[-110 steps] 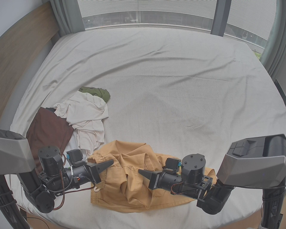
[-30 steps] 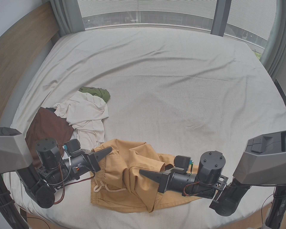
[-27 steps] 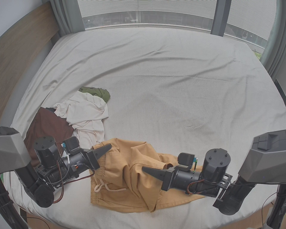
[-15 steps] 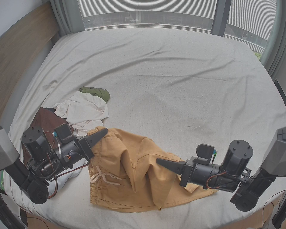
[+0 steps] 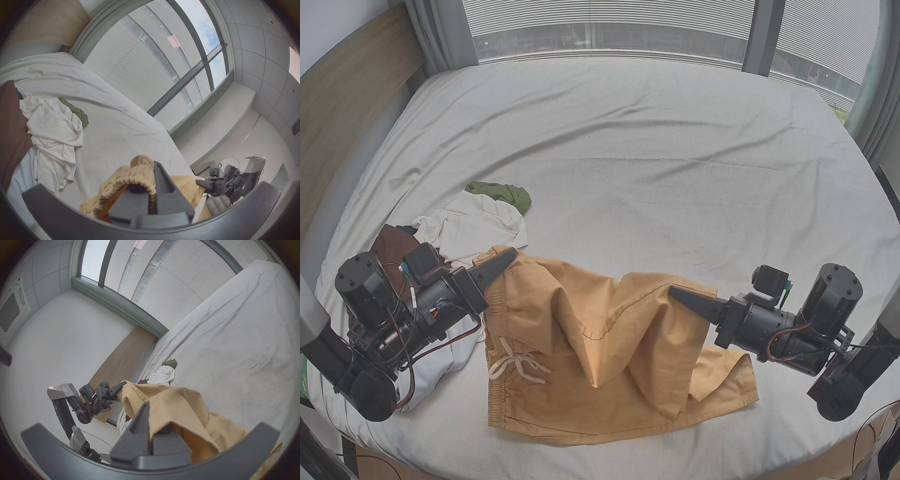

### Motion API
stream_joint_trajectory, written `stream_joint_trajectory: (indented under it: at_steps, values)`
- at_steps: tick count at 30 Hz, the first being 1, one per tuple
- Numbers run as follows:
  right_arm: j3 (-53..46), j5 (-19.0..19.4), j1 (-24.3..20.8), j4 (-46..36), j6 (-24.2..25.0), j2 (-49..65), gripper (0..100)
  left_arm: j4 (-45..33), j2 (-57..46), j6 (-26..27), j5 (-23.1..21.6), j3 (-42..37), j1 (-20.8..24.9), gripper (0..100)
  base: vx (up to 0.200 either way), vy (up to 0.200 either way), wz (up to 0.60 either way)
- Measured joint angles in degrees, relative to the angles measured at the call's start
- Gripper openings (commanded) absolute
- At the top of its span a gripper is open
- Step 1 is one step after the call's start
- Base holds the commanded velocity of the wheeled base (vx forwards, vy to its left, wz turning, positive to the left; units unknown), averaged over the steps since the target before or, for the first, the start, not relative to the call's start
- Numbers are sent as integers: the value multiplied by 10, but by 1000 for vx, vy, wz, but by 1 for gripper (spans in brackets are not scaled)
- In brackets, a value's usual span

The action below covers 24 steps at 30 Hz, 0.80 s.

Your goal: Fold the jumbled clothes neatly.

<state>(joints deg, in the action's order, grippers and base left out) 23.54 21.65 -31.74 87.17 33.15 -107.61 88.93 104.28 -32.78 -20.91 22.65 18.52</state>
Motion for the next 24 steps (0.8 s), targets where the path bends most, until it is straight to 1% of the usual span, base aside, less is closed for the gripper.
stream_joint_trajectory:
  at_steps: [6, 9, 12, 16, 24]
  values:
    - [11, 3, 12, -3, -1, 8, 0, 0, -1, -2, 4, 12, -4, 0, 0, 0, 0]
    - [26, 3, 17, -20, -1, 9, 0, 0, -1, -2, 4, 14, -4, 0, 0, 0, 0]
    - [34, 14, 25, -24, -1, 11, 0, 0, -1, -2, 4, 15, -7, 0, 0, 0, 0]
    - [33, 30, 42, -23, -1, 13, 0, 0, 0, -2, 4, 15, -16, 0, 0, 0, 0]
    - [33, 33, 68, -22, -1, 15, 0, 0, 2, -1, -3, 14, -40, 0, 0, 0, 0]
